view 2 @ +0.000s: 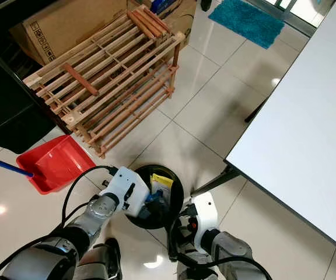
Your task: Picking trash to rubbish bin
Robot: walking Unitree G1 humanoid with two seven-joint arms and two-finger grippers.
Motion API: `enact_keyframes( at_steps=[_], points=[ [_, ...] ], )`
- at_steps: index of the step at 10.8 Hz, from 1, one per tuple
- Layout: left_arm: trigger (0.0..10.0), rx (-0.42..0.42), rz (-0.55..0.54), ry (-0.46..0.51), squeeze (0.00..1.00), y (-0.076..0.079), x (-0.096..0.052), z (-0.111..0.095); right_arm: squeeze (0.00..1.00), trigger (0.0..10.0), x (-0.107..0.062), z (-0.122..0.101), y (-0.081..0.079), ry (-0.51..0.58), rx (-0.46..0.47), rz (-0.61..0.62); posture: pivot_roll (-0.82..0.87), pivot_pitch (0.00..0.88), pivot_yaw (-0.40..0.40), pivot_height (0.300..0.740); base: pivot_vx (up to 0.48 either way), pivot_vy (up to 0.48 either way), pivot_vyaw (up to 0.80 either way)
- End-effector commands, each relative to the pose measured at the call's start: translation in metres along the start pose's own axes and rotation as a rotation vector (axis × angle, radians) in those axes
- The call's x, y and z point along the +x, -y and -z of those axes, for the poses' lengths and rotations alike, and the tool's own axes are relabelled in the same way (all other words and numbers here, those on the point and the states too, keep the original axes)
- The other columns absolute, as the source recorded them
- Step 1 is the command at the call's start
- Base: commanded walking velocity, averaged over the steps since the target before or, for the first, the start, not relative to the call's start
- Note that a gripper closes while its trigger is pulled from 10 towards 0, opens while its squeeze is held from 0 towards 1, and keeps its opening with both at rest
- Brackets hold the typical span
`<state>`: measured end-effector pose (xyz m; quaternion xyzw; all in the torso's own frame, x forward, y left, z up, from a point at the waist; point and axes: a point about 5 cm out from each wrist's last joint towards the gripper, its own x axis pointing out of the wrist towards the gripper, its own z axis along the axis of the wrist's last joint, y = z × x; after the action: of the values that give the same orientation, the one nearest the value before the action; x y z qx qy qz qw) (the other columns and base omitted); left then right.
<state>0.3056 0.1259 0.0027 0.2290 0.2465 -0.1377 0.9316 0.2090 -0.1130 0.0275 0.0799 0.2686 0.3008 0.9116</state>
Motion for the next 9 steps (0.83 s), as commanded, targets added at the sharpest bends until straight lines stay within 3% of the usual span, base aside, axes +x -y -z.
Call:
enact_keyframes(
  at_steps=[1, 3, 4, 6, 9],
  points=[
    [10.0, 0.001, 0.033, -0.039, 1.0, 0.009, -0.003, 0.012, 0.0, 10.0, -0.004, 0.008, 0.0, -0.024, 0.026, 0.011, -0.18, 0.38, -0.094, 0.74, 0.0, 0.0, 0.0],
    [10.0, 0.014, 0.041, -0.03, 1.0, 0.01, -0.003, 0.011, 0.0, 10.0, -0.004, 0.008, -0.001, -0.024, 0.027, 0.013, -0.18, 0.381, -0.091, 0.74, 0.0, 0.0, 0.0],
    [10.0, 0.004, 0.034, -0.034, 0.0, 0.01, -0.003, 0.012, 0.0, 10.0, -0.004, 0.009, 0.0, -0.025, 0.028, 0.017, -0.18, 0.382, -0.09, 0.74, 0.0, 0.0, 0.0],
    [10.0, -0.035, 0.036, -0.047, 0.0, 0.011, -0.005, 0.018, 0.0, 10.0, -0.004, 0.01, -0.002, -0.026, 0.029, 0.018, -0.18, 0.384, -0.083, 0.74, 0.0, 0.0, 0.0],
    [10.0, -0.15, -0.092, -0.092, 0.0, -0.009, -0.02, 0.055, 0.0, 10.0, 0.003, 0.025, 0.014, -0.068, 0.021, 0.115, -0.13, 0.353, -0.067, 0.74, 0.0, 0.0, 0.0]
  ],
)
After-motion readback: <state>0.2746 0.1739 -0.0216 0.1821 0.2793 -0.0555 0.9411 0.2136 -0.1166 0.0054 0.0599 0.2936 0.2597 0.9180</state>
